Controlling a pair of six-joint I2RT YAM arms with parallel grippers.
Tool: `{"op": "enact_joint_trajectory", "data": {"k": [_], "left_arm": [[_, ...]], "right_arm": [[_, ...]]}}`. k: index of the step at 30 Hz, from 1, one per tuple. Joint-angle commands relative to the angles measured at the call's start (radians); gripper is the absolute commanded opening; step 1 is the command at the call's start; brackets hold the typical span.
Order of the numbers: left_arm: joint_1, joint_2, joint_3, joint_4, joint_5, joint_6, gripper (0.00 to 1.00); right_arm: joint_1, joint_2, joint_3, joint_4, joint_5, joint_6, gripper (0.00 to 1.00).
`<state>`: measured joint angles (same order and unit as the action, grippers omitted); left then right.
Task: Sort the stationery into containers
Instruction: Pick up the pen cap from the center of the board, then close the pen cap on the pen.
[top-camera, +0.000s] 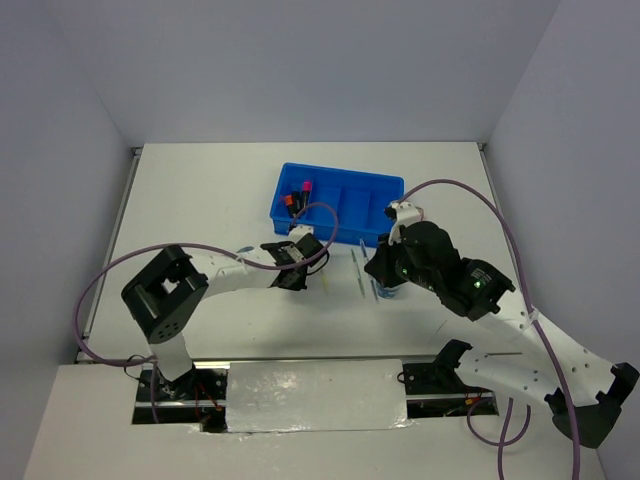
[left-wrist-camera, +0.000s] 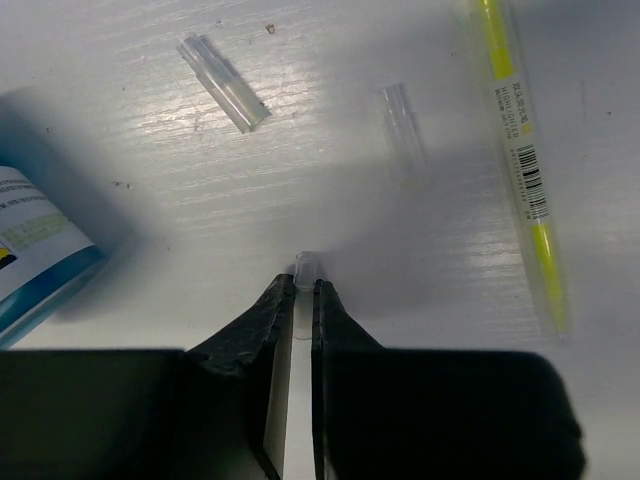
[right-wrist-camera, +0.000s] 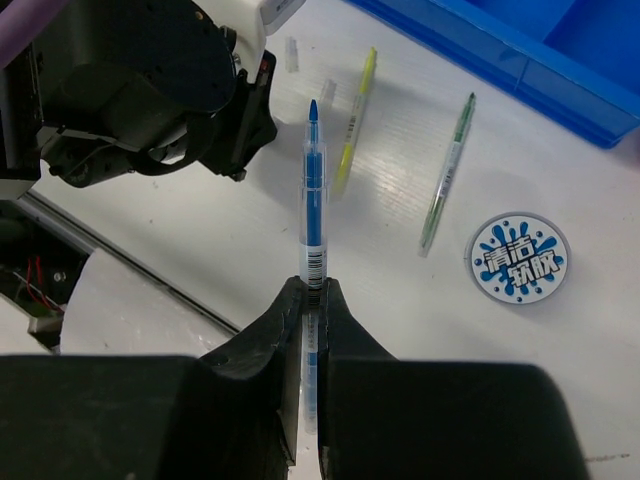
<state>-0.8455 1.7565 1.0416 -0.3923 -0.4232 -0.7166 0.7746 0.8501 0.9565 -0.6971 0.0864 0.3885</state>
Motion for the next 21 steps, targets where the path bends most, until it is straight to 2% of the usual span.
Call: {"op": "enact_joint_trajectory", "data": {"k": [1,3,8,15,19,21], "left_arm": [[0.013,0.001,-0.064,0.001,0.033,-0.030,0.09],[0.014,-0.012,-0.084,0.015,0.046,-0.035,0.00],[0.014,-0.124,-0.106,0.036,0.064,-0.041,0.00],[0.017,-0.393,-0.121,0.150,0.100,-0.076,0.00],[0.017,-0.578,-0.182,0.283,0.122,-0.107,0.00],[0.017,-0.639,-0.228,0.456,0.161,-0.127,0.00]], "right_arm": [[0.008,-0.009,0.031,0.010,-0.030,0.001,0.00],[0.006,-0.026,0.021,0.031,-0.054,-0.003,0.00],[0.006,-0.086,-0.076,0.187,-0.190,-0.022,0.00],[0.008,-0.100,-0.223,0.333,-0.203,0.018,0.00],[0.026,-0.180,-0.365,0.510,-0.232,0.096,0.00],[0.090,-0.230,-0.406,0.623,-0.197,0.144,0.00]]}}
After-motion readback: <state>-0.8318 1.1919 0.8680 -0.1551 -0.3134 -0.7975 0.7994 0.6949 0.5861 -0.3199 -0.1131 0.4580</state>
